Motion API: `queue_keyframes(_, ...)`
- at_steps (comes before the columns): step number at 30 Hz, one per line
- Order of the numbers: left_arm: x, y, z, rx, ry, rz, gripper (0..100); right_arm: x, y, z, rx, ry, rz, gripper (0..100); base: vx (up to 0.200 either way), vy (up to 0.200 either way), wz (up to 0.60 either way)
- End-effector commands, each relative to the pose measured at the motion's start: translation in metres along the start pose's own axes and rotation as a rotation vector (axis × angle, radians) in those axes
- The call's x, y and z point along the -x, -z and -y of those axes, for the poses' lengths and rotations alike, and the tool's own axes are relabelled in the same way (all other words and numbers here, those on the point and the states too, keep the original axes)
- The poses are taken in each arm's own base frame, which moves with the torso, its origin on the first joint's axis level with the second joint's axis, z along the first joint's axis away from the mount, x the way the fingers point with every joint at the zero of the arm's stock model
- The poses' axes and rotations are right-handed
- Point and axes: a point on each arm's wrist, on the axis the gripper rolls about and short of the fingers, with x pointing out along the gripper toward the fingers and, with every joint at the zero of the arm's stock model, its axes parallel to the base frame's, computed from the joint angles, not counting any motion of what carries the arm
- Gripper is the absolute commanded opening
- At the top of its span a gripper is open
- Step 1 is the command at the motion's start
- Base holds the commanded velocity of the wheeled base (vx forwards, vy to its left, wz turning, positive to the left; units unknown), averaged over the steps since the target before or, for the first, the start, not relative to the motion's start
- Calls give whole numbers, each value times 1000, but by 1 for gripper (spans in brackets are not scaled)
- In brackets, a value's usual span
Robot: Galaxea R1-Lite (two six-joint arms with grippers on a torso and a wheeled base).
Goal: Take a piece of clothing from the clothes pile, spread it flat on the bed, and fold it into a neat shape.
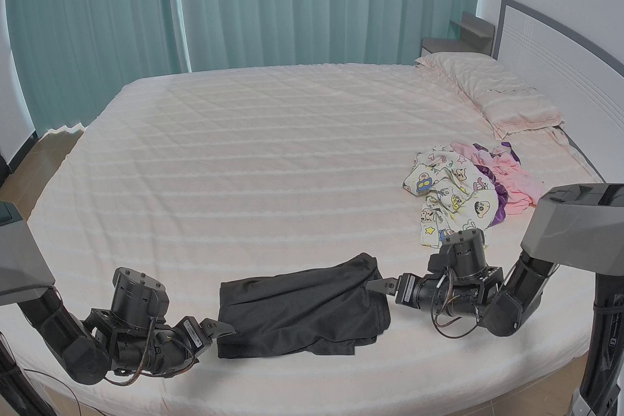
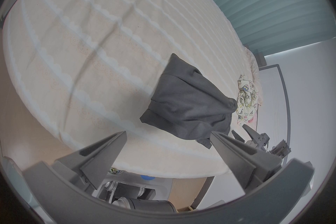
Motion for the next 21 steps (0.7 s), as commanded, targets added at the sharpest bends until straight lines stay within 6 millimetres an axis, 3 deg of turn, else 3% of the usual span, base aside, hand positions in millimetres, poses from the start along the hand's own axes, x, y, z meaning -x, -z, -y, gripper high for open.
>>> queue_keyframes(1, -3, 1, 0, -1, -4, -7, 100, 7, 31, 8, 38, -22, -60, 100, 0, 0, 0)
queue_keyframes(9, -4, 1, 0, 1, 2, -4, 100, 0, 38, 8, 51, -60, -86, 100, 0, 0, 0)
queue_keyframes(21, -4, 1, 0, 1, 3, -3, 100, -13, 28, 9, 77, -76, -60, 100, 0, 0, 0)
